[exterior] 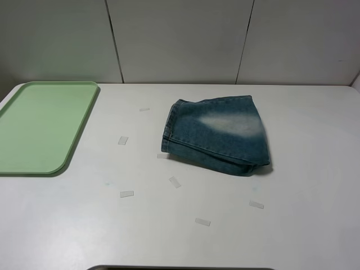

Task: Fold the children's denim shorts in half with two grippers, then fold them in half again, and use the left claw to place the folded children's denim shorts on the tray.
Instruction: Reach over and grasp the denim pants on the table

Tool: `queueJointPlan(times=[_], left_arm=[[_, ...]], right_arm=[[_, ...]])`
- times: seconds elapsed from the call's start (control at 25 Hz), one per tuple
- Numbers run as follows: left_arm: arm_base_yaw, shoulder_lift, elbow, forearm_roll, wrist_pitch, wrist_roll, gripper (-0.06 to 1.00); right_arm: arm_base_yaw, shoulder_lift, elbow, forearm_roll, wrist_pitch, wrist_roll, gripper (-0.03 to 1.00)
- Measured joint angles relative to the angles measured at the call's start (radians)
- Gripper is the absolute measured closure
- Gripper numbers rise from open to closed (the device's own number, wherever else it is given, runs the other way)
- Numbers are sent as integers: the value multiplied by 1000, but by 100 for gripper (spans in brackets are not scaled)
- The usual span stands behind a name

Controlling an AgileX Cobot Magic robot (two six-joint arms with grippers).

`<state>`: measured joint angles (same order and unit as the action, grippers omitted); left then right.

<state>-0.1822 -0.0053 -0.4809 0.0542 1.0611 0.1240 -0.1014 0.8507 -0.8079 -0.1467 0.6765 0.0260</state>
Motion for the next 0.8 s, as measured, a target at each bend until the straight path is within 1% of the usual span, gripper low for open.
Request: queueJointPlan(times=[0.16,0.28,0.44,0.64,0.8], left_arm=[[0,0,0,0,0,0,5],[0,0,0,0,0,0,5],[0,0,0,0,0,0,5],[0,0,0,0,0,0,5],[0,0,0,0,0,0,5]], right_arm=[[-11,-124,26,49,8,-13,27],[-11,-264,49,93,53,-19,27],[-11,-401,95,133,84,-19,27],[-11,-568,166,147,121,-19,27],[-11,-680,212,153,181,-19,27]])
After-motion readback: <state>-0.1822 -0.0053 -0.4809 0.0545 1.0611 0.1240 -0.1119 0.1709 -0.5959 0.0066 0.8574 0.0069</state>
